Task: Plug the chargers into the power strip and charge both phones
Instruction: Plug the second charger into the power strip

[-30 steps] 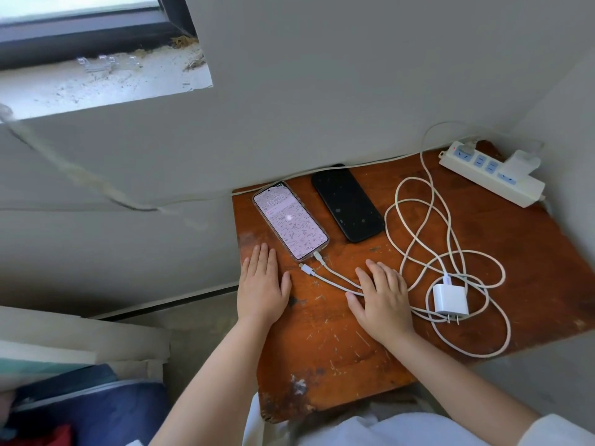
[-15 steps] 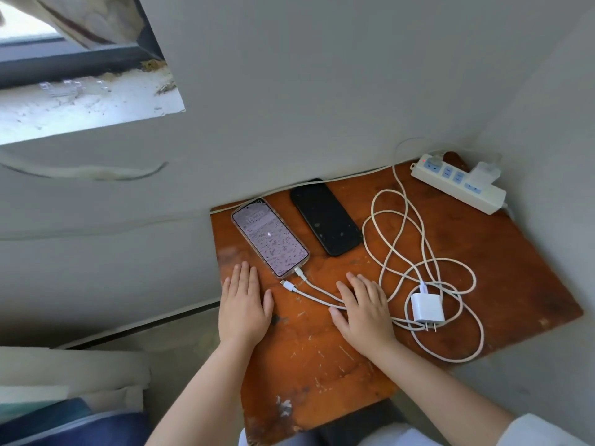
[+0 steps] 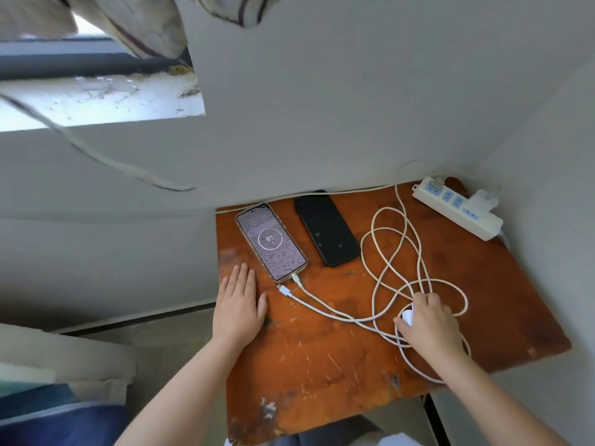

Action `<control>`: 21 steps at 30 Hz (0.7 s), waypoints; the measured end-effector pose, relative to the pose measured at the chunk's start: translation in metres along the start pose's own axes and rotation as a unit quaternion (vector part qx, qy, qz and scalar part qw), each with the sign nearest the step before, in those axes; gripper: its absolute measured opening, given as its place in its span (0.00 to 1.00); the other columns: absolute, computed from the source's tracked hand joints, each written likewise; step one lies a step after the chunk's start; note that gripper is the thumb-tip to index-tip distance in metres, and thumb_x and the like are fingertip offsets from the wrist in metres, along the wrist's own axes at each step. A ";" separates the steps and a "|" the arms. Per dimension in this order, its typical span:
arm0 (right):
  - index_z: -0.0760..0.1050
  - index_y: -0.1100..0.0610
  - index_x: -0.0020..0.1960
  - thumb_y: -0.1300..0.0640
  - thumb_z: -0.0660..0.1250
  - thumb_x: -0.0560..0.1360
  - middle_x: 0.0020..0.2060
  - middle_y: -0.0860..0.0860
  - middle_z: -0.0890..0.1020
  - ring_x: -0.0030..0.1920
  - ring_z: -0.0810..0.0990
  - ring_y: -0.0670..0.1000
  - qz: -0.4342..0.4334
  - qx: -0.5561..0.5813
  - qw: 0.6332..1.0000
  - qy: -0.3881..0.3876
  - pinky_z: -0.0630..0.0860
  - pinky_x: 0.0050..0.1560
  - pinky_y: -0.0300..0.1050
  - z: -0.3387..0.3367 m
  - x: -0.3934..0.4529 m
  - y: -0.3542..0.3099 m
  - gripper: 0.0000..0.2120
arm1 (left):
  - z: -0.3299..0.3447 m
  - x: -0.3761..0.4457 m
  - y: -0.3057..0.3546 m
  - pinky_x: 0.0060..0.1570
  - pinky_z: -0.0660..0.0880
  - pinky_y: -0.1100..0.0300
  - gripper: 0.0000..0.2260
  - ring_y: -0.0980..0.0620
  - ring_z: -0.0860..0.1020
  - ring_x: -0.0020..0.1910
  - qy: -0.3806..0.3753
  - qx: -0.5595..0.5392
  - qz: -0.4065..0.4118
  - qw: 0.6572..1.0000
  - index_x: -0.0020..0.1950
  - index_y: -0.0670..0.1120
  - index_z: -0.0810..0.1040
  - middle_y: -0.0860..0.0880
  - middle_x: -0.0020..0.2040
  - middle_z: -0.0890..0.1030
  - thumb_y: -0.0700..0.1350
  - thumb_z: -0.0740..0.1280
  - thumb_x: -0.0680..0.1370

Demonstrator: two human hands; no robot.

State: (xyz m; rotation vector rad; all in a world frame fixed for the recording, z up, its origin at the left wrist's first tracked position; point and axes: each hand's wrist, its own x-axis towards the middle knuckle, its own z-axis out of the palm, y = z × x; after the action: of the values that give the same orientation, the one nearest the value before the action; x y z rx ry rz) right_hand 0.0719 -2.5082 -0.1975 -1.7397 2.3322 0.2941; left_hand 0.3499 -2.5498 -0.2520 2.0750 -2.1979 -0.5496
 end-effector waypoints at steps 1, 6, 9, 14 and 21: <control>0.64 0.58 0.65 0.47 0.63 0.75 0.61 0.54 0.73 0.58 0.74 0.51 -0.005 0.009 1.000 -0.008 0.74 0.52 0.36 0.000 0.002 0.001 0.23 | -0.002 0.000 0.000 0.72 0.43 0.56 0.38 0.45 0.53 0.76 -0.007 -0.002 -0.002 1.000 0.74 0.40 0.57 0.42 0.76 0.57 0.60 0.37 0.71; 0.64 0.56 0.66 0.51 0.64 0.75 0.56 0.52 0.79 0.57 0.74 0.52 -0.036 -0.020 0.999 -0.023 0.73 0.53 0.40 -0.026 0.009 0.027 0.22 | -0.011 0.000 0.016 0.74 0.47 0.50 0.22 0.43 0.54 0.76 0.019 0.024 0.034 0.999 0.71 0.40 0.63 0.42 0.74 0.62 0.47 0.58 0.80; 0.65 0.54 0.65 0.50 0.63 0.75 0.56 0.51 0.79 0.57 0.74 0.53 -0.057 -0.074 0.996 -0.014 0.70 0.53 0.43 -0.051 0.021 0.051 0.21 | -0.008 0.002 0.044 0.73 0.56 0.51 0.20 0.40 0.73 0.64 0.034 0.082 0.129 0.988 0.58 0.39 0.79 0.41 0.60 0.80 0.48 0.58 0.73; 0.64 0.54 0.68 0.53 0.65 0.73 0.57 0.54 0.79 0.58 0.75 0.56 -0.035 -0.003 0.999 0.009 0.71 0.55 0.45 -0.076 0.058 0.096 0.25 | -0.010 0.011 0.123 0.70 0.49 0.51 0.20 0.47 0.59 0.73 -0.014 0.064 0.205 0.977 0.67 0.44 0.71 0.45 0.70 0.71 0.47 0.63 0.76; 0.66 0.53 0.69 0.60 0.67 0.71 0.62 0.54 0.77 0.59 0.76 0.56 -0.104 0.121 0.984 0.080 0.74 0.56 0.49 -0.097 0.117 0.150 0.27 | 0.004 0.049 0.226 0.71 0.38 0.59 0.23 0.52 0.42 0.77 -0.006 0.004 0.168 0.986 0.75 0.48 0.51 0.50 0.78 0.50 0.49 0.52 0.82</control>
State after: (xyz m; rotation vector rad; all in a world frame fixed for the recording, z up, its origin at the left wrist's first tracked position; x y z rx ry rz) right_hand -0.1098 -2.6014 -0.1338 -1.9203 2.1540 -0.1649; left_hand 0.1298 -2.5909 -0.1964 1.6513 -2.4833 -0.5209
